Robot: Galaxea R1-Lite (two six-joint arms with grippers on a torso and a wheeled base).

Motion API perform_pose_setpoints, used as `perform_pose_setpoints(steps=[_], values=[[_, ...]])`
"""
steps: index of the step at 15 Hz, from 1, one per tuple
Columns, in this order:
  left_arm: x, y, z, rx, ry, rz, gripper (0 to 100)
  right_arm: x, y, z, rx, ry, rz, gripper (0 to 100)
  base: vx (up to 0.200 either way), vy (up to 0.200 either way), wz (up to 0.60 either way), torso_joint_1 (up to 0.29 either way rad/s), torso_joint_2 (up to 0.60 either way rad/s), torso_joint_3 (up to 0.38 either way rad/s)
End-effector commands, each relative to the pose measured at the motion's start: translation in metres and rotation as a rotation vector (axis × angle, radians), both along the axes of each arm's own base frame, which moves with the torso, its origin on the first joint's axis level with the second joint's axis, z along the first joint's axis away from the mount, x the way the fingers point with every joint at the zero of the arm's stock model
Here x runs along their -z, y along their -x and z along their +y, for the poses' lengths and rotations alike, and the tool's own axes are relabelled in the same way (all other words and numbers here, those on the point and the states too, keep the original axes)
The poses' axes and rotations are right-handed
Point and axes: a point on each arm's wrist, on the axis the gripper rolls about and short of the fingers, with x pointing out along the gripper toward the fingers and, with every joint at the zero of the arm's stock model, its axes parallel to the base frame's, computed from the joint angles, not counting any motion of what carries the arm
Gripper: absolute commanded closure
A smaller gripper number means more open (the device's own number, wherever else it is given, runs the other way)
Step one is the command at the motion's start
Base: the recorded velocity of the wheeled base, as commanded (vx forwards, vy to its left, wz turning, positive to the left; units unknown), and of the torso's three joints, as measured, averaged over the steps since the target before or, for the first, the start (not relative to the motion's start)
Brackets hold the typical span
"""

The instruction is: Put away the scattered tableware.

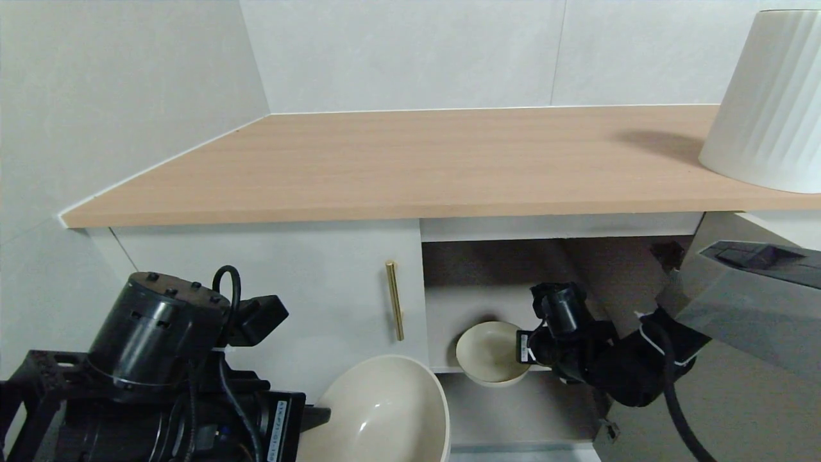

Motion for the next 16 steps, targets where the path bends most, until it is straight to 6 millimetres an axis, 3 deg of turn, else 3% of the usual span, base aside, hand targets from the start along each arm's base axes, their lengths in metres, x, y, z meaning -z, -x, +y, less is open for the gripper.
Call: perform_pose_setpoints(steps=[1,8,16], values=[[0.001,0.000,0.000,0.001,-0.001,0.003,100,0.022,-0.010,-0.006,0.035,0.020,0.029,100,0.000,0.000,0.00,0.000,0.00,0.000],[0.001,0.000,0.000,0.001,-0.001,0.003,100,0.031,-0.044,-0.016,0.208,0.016,-0.041,100,0.000,0.000,0.00,0.000,0.00,0.000],[0.005,-0.003,-0.002,0.001,-0.012,0.019,100,0.037,-0.054,-0.018,0.252,0.043,-0.073,100,0.000,0.000,0.00,0.000,0.00,0.000]])
